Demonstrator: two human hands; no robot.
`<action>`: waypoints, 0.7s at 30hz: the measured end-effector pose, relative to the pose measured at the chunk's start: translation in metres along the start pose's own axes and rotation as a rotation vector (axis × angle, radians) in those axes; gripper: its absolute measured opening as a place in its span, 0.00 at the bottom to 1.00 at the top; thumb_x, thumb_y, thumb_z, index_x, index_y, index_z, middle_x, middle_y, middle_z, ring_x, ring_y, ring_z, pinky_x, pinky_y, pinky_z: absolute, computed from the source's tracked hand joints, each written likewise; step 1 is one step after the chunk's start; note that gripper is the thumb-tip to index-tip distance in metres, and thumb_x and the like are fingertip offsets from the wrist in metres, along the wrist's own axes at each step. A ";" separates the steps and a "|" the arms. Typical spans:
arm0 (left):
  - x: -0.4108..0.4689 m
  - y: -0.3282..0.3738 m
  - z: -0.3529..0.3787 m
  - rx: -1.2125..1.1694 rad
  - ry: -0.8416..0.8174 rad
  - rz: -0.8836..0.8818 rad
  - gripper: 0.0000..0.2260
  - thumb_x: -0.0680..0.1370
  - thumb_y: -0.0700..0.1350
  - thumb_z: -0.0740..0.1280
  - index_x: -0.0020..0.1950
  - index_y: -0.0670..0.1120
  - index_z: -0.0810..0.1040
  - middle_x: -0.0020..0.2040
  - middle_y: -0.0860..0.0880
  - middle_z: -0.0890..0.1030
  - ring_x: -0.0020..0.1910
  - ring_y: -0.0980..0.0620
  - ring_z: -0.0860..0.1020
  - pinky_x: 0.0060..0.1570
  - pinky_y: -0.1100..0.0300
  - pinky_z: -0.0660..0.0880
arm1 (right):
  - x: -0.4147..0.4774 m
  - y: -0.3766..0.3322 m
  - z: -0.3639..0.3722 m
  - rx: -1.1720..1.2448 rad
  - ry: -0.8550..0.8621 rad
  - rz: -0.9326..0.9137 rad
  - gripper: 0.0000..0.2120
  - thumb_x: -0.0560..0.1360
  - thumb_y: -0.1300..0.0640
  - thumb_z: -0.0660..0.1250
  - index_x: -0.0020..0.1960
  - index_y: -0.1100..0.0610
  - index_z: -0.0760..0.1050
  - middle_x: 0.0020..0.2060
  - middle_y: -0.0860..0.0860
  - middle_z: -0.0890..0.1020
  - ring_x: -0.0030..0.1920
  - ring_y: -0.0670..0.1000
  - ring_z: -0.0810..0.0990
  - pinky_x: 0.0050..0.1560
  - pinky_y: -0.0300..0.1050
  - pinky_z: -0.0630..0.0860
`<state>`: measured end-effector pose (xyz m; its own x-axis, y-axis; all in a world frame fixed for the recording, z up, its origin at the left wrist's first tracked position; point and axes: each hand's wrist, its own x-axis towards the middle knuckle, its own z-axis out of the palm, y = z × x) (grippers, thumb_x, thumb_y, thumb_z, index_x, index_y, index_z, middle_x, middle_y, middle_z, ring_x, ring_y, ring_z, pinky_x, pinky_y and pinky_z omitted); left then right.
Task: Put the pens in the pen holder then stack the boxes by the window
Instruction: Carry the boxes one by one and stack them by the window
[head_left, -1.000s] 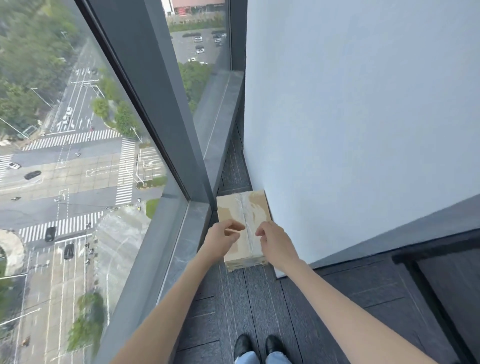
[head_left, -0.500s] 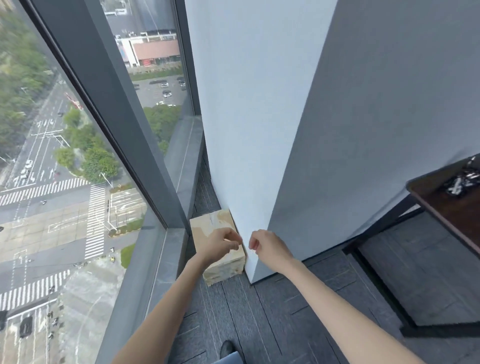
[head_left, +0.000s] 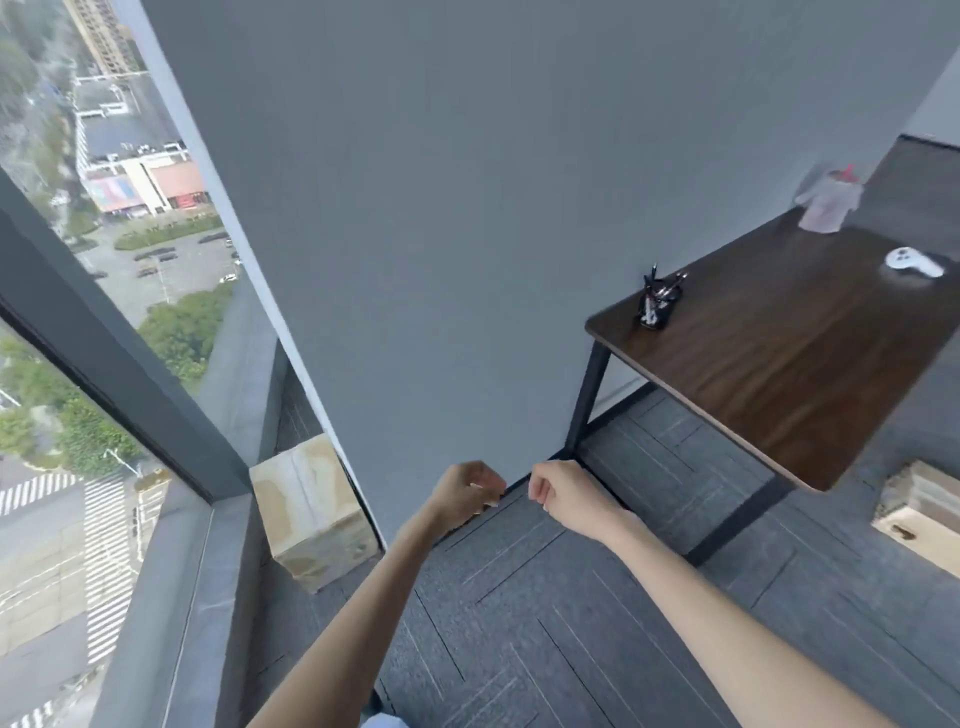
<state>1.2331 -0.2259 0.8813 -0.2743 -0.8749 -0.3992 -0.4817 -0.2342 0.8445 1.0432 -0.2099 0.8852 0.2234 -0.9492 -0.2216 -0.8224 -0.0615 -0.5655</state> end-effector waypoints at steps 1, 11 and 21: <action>-0.001 0.013 0.025 -0.002 -0.025 0.009 0.08 0.74 0.31 0.65 0.49 0.41 0.79 0.46 0.46 0.81 0.45 0.50 0.78 0.40 0.63 0.73 | -0.019 0.020 -0.012 0.003 0.014 0.027 0.16 0.70 0.74 0.57 0.41 0.56 0.76 0.40 0.51 0.79 0.42 0.52 0.79 0.45 0.49 0.79; 0.011 0.099 0.216 0.143 -0.269 0.078 0.08 0.76 0.35 0.66 0.53 0.41 0.79 0.57 0.43 0.82 0.52 0.46 0.81 0.54 0.53 0.79 | -0.153 0.185 -0.081 0.038 0.185 0.254 0.16 0.73 0.72 0.61 0.40 0.52 0.76 0.40 0.50 0.81 0.42 0.49 0.81 0.45 0.49 0.82; 0.079 0.155 0.353 0.165 -0.374 0.061 0.08 0.76 0.35 0.65 0.53 0.40 0.79 0.56 0.45 0.82 0.55 0.47 0.82 0.56 0.52 0.79 | -0.176 0.324 -0.137 0.052 0.163 0.377 0.15 0.72 0.72 0.61 0.40 0.53 0.75 0.38 0.49 0.80 0.42 0.50 0.81 0.45 0.48 0.81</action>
<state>0.8425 -0.1819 0.8545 -0.5757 -0.6632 -0.4783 -0.5739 -0.0890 0.8141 0.6659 -0.1053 0.8496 -0.1774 -0.9389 -0.2949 -0.8026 0.3115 -0.5087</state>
